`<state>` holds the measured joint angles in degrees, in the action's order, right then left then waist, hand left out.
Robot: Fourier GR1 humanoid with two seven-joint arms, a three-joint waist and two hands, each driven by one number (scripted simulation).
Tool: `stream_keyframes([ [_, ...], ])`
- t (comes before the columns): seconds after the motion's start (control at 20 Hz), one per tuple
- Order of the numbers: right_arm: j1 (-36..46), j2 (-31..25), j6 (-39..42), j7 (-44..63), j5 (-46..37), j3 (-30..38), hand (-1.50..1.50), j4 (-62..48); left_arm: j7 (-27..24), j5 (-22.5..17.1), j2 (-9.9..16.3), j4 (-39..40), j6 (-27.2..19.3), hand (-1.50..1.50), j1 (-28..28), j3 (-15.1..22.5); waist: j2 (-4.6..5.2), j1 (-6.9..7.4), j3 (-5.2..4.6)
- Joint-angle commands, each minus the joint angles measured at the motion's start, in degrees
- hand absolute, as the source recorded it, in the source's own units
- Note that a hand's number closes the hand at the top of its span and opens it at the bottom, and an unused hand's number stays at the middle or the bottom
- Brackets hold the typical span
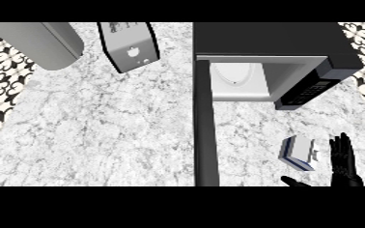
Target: Pick up the milk, place it into the microwave and close the microwave
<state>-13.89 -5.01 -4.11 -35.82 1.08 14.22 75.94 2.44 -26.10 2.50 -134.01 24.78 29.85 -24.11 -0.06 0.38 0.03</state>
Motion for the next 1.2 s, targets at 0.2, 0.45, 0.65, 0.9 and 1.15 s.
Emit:
stream_keyframes([
  [0.2,3.2,-1.3,0.0,-9.1,-1.2,2.1,-1.5,-12.4,2.4,-0.8,-2.4,-4.4,0.3,-1.5,0.1,1.1,0.01,-0.12,-0.02],
  [0.45,15.8,-4.8,-2.1,-11.6,-1.2,5.8,-1.5,-28.2,1.5,-5.0,-1.6,-4.5,3.3,-1.5,2.7,-2.6,0.04,0.68,0.04],
  [0.65,13.4,-5.0,0.1,-20.2,-1.1,5.8,-1.5,-33.5,-0.4,-0.1,-2.4,-2.8,2.3,-1.5,0.9,0.0,0.03,0.12,0.01],
  [0.9,20.0,-6.0,0.7,-23.2,-1.5,5.6,1.5,-41.3,3.8,-2.1,-2.0,-3.1,0.3,-1.5,-2.1,-0.7,0.08,0.05,0.02],
  [1.15,22.0,-6.3,-4.3,-31.0,-5.0,4.8,1.5,-44.6,-0.5,-2.4,-1.9,0.0,4.4,-1.5,-0.9,-2.9,0.1,0.31,0.04],
])
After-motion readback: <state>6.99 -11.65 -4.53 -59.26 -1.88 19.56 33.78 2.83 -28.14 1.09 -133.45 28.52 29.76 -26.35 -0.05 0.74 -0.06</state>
